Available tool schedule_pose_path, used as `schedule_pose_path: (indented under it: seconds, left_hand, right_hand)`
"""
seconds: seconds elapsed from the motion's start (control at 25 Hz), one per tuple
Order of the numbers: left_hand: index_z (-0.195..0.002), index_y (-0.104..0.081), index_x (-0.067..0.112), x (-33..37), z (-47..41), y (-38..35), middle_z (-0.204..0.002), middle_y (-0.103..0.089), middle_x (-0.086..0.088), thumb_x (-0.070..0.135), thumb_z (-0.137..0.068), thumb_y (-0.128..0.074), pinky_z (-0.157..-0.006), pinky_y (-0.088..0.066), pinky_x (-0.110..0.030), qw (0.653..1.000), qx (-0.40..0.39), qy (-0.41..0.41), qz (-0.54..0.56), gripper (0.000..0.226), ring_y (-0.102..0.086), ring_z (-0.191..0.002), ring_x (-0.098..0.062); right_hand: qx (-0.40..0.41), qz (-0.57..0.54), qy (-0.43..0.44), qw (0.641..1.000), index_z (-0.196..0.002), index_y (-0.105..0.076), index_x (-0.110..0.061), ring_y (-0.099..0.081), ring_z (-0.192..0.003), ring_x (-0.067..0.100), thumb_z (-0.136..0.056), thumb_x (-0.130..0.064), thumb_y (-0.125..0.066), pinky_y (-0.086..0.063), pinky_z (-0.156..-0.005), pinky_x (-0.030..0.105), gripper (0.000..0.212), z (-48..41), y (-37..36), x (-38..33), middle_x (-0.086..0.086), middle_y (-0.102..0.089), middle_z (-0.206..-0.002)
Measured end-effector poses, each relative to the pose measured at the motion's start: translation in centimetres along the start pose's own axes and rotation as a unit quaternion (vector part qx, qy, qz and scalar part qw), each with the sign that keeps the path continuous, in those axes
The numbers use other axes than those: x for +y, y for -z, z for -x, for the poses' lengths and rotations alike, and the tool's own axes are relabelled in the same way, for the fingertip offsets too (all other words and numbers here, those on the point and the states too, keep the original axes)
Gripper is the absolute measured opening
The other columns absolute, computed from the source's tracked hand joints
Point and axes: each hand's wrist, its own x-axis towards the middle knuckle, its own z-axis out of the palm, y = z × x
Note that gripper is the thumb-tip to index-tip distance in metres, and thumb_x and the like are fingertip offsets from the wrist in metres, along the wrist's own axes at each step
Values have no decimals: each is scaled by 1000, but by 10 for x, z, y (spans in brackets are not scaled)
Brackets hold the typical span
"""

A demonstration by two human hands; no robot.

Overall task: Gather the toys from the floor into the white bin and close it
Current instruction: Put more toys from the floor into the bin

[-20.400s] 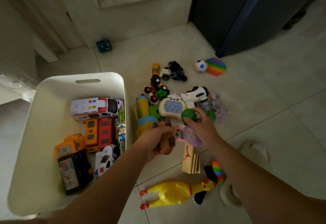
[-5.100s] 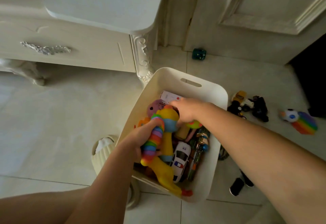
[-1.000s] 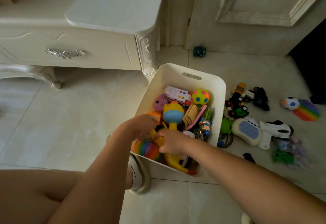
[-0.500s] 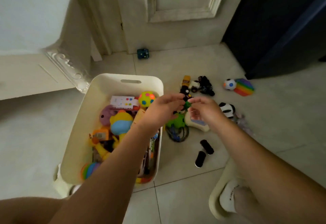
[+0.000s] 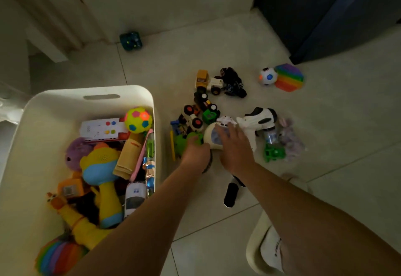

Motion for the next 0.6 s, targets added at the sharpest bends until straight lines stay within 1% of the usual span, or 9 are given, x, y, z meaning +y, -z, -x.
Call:
schedule_pose_path:
  seconds: [0.08, 0.16, 0.24, 0.28, 0.32, 0.4, 0.48, 0.52, 0.6]
  left_hand:
    - [-107, -48, 30, -3, -9, -3, -85, -47, 9, 9, -94, -48, -92, -47, -37, 1000, -4, 23, 4, 25, -50, -92, -19]
    - [-82, -41, 31, -1, -18, -4, -80, -47, 1, 7, -96, -46, -76, -46, -30, 996, -10, 79, 36, 28, -50, -79, -18]
    - [-88, -45, 25, -1, -25, -4, -84, -51, -6, 11, -96, -48, -77, -43, -31, 991, -10, 111, 81, 17, -51, -81, -22]
    - [-95, -51, 22, 2, -26, -5, -84, -52, -5, 15, -95, -50, -80, -43, -32, 987, -2, 120, 108, 7, -51, -84, -23]
    - [-101, -54, 17, 4, -26, -6, -83, -53, -3, 20, -95, -52, -81, -44, -33, 984, -4, 123, 126, 7, -52, -83, -23]
    - [-102, -55, 10, 12, -26, -8, -88, -58, -2, 28, -95, -56, -78, -45, -34, 978, -21, 119, 167, 20, -55, -82, -21]
    - [-112, -53, 15, 19, -29, -9, -105, -60, -5, 41, -89, -62, -86, -49, -38, 968, -32, 136, 209, 36, -58, -94, -25]
    - [-119, -53, 17, 22, -29, -8, -111, -60, -7, 47, -84, -65, -89, -49, -41, 967, -29, 138, 213, 47, -59, -98, -27]
    - [-124, -53, 18, 17, -35, -10, -111, -61, -9, 49, -80, -69, -81, -51, -42, 972, -26, 131, 195, 56, -61, -95, -28]
  right_hand:
    - [13, 21, -19, 1000, -153, -16, -25, -11, -144, 43, -85, -10, -55, -21, -114, 52, 81, -10, -15, -1, 18, -10, -159]
    - [72, 27, -28, 997, -148, -35, -22, -34, -134, 48, -78, -8, -64, -35, -103, 55, 76, -18, -23, -2, 24, -32, -151]
    - [103, 38, -26, 994, -139, -48, -19, -52, -116, 45, -72, -12, -74, -47, -88, 49, 73, -24, -24, 1, 24, -50, -136]
    - [96, 39, -16, 994, -139, -48, -19, -53, -113, 42, -72, -21, -77, -48, -86, 46, 73, -24, -21, 5, 22, -52, -134]
    - [89, 17, -7, 996, -139, -46, -19, -51, -113, 38, -72, -31, -76, -46, -86, 44, 74, -24, -21, 7, 18, -52, -132]
    - [78, -105, -21, 991, -139, -45, -18, -47, -114, 30, -72, -41, -72, -43, -90, 40, 76, -16, -20, 7, 12, -52, -127]
    - [89, -236, -43, 967, -138, -44, -19, -46, -114, 23, -70, -38, -72, -45, -92, 36, 76, -1, -19, -5, 6, -51, -125]
    - [97, -262, -34, 960, -136, -45, -19, -45, -115, 20, -70, -37, -70, -45, -93, 33, 73, 9, -20, -12, 4, -50, -126]
    - [124, -291, 3, 949, -133, -49, -16, -46, -113, 16, -75, -41, -62, -45, -91, 27, 64, 26, -21, -21, 2, -53, -124]
